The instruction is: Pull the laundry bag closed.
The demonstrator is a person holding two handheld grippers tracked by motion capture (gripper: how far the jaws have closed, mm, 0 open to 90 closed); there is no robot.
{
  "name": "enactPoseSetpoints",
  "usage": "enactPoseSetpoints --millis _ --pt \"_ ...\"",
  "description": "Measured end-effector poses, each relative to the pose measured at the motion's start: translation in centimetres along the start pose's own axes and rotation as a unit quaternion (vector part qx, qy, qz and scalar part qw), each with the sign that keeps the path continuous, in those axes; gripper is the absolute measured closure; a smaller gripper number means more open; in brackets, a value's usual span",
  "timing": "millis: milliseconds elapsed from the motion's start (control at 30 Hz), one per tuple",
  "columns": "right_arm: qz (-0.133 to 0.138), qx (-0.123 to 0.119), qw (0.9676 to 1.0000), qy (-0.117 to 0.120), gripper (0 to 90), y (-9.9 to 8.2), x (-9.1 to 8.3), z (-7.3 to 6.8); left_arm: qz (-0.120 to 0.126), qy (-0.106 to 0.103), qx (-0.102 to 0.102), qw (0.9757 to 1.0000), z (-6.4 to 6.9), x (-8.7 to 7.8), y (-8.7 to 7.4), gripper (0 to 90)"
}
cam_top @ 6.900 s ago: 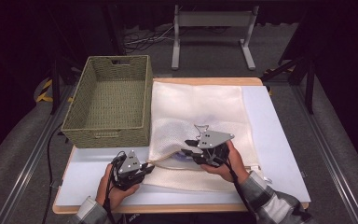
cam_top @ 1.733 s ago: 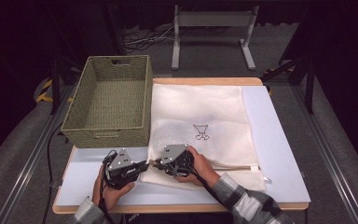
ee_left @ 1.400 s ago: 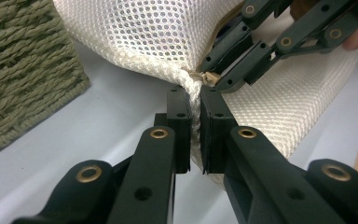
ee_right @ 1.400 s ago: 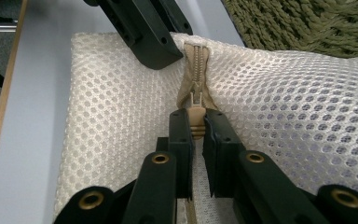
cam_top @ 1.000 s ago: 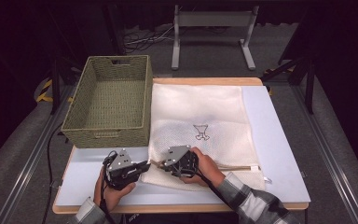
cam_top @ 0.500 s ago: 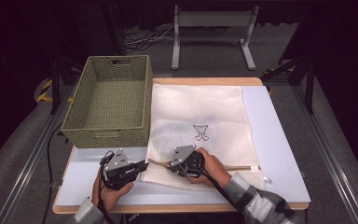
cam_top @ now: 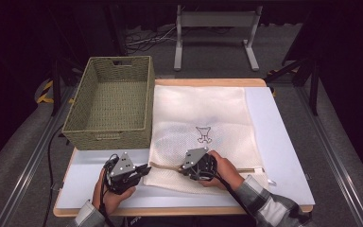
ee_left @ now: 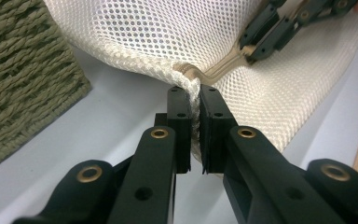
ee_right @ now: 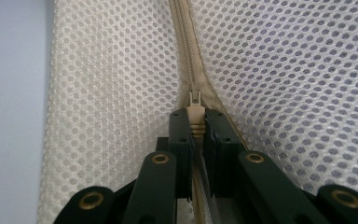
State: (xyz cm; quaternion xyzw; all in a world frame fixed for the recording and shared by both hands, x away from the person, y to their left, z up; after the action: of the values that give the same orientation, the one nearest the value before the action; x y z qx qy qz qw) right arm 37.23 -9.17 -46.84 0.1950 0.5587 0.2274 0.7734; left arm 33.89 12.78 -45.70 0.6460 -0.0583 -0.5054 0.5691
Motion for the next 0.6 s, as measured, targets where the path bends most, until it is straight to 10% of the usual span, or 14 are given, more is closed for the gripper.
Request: enactPoseSetpoints --millis 600 --pt "-0.019 0.007 0.9998 -0.006 82.1 -2.7 -2.4 -0.1 -0.031 0.009 0.024 0.9992 0.1 0.3 -0.7 84.7"
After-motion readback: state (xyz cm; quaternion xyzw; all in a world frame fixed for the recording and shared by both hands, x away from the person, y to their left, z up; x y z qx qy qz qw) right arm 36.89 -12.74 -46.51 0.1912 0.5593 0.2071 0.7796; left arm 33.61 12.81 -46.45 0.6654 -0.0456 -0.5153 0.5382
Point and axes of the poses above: each handheld gripper's, and its own axes: x roughly forward along the jaws, y roughly out of its top, z roughly to its right, the point moved 5 cm from there along x, roughly forward along the jaws, and after that the axes turned 12 degrees about -x, right-handed, at the moved point
